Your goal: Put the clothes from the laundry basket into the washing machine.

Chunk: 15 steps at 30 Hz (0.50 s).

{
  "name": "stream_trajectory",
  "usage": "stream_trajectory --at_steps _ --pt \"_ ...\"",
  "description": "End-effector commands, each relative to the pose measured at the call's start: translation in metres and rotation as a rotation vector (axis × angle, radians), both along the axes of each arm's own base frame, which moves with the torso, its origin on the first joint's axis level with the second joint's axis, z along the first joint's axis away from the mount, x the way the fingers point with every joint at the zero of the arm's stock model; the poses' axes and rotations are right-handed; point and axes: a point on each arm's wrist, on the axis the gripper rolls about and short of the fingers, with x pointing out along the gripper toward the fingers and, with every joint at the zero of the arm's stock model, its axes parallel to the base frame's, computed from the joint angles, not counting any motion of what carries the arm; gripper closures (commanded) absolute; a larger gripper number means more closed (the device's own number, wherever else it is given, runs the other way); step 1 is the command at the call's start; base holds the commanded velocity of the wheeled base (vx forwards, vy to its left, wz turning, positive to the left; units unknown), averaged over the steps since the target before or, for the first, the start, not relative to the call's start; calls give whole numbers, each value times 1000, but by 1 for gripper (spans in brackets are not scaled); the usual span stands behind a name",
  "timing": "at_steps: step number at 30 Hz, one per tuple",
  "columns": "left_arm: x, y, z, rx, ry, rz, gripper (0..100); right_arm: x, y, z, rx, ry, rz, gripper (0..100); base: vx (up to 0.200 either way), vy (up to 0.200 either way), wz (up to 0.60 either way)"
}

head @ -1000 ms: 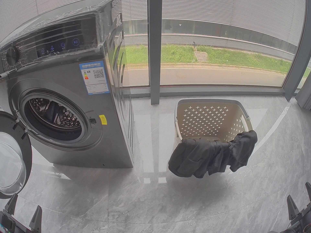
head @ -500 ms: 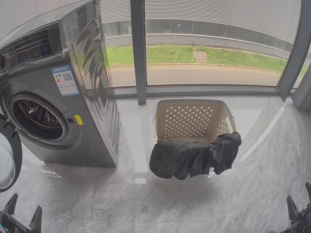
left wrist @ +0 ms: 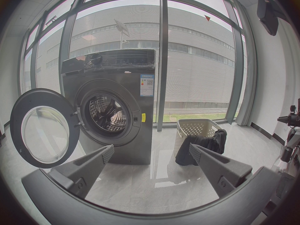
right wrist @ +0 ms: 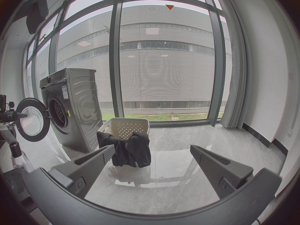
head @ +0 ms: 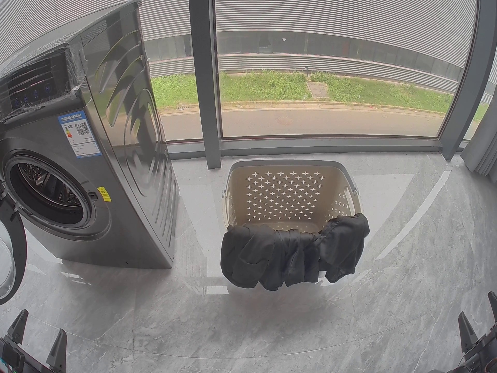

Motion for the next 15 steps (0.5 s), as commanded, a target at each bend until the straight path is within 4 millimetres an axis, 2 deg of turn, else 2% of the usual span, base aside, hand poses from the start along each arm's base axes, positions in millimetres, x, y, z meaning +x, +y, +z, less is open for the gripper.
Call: stream_trajectory --at_steps 1,9,15 --pt "0 0 -5 -2 -1 0 0 0 0 -5 0 3 1 0 0 -200 0" --pt "0 0 -5 -2 0 0 0 0 0 -5 -2 3 1 0 0 -200 0" --pt "0 0 -5 -2 0 0 0 0 0 -5 -2 3 1 0 0 0 0"
